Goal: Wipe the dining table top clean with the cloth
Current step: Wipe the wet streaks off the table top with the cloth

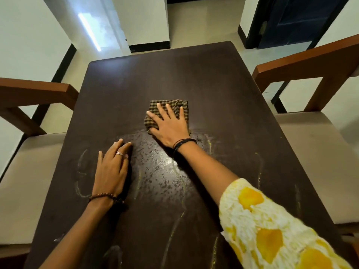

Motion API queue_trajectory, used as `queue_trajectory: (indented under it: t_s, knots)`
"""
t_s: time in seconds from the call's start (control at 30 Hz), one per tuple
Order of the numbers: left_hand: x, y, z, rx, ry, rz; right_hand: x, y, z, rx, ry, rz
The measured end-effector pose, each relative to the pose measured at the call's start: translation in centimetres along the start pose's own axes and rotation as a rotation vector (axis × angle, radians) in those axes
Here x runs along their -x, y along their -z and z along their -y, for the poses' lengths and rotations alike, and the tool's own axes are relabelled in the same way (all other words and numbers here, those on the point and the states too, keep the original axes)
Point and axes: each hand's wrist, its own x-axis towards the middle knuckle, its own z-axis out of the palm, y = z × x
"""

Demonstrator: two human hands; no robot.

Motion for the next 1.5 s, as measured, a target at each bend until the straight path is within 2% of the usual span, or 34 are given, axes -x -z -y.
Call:
queue_trajectory:
  t_s: [0.1,0.2,0.27,0.47,0.6,0.83,1.0,1.33,1.5]
  knots:
    - [0.9,0.9,2.0,-0.012,0.041,-0.006,0.6,0.7,-3.2,-0.019,-0.037,-0.038]
    - [1.8,1.3,4.1,-0.069,0.138,0.017,1.9,2.0,-8.7,-0.071,-0.258,-0.087]
    - [2.4,2.0,5.9,-0.089,0.212,-0.007,2.3,2.3,-10.1,-0.048,-0.362,-0.08]
    - [3.5,3.7,9.8,-0.096,0.331,-0.056,0.0,1.3,-4.4,-0.048,-0.481,-0.072]
    - [4.1,3.5,10.5,0.032,0.302,-0.093,-3.6,0.2,2.3,-0.039,-0.365,-0.052]
    - [4.3,4.1,11.1,0.51,0.383,-0.271,-9.1,-2.3,14.5,0.005,-0.142,-0.02]
    - [4.5,4.0,11.3,0.562,0.456,-0.334,-10.5,-3.5,19.9,0.028,-0.038,0.003]
    - [4.6,4.5,10.9,0.657,0.494,-0.365,-5.0,-4.7,23.4,0.038,0.235,0.033]
    - [4.5,4.7,10.8,0.691,0.484,-0.409,-3.7,-4.9,22.3,0.03,0.256,0.035]
